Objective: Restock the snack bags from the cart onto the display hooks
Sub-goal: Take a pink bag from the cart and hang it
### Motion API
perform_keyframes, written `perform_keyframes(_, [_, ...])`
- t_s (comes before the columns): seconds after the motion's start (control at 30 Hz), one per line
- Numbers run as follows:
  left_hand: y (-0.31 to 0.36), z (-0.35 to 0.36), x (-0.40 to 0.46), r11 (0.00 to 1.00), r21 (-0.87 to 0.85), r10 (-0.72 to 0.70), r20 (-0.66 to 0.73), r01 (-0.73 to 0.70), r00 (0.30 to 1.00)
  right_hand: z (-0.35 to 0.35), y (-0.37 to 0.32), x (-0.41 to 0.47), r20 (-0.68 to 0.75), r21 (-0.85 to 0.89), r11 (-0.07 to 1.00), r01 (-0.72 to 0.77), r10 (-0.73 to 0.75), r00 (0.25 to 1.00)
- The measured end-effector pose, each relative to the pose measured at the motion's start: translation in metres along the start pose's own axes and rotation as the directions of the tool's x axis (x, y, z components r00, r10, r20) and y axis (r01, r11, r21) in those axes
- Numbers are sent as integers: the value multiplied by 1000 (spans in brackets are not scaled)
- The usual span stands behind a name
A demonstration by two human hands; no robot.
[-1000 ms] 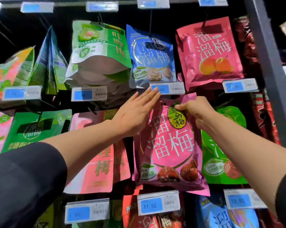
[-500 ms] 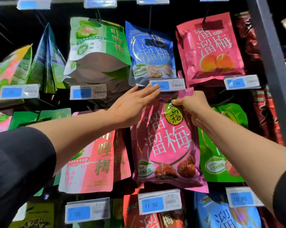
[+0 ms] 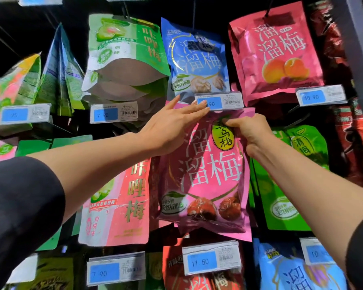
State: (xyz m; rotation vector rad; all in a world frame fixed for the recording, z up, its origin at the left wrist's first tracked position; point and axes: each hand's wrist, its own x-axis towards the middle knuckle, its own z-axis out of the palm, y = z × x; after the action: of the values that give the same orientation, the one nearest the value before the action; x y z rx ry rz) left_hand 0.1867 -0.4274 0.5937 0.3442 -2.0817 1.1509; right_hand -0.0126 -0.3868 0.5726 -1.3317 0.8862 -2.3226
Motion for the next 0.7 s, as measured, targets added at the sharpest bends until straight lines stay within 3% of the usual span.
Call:
perform_keyframes(0.23, [5, 8, -1, 1000, -11, -20, -67, 19, 998, -5, 15, 10, -46, -183, 978, 96, -106, 993])
perform_keyframes(0.3, [6, 11, -2, 1000, 1, -17, -97, 17, 995, -2, 23, 17, -78, -331, 937, 115, -149, 986])
perform_keyframes(0.47, [9, 19, -6, 999, -6, -51, -113, 50, 992, -14, 60, 11, -180, -528, 848, 39, -157, 971])
perform_keyframes(0.6, [12, 19, -5, 998, -11, -55, -100, 55, 993, -16, 80, -5, -174, -588, 809, 11, -140, 975])
perform_keyframes(0.7, [12, 18, -6, 998, -5, -57, -96, 57, 994, -6, 85, 1, -162, -695, 719, 10, -171, 972])
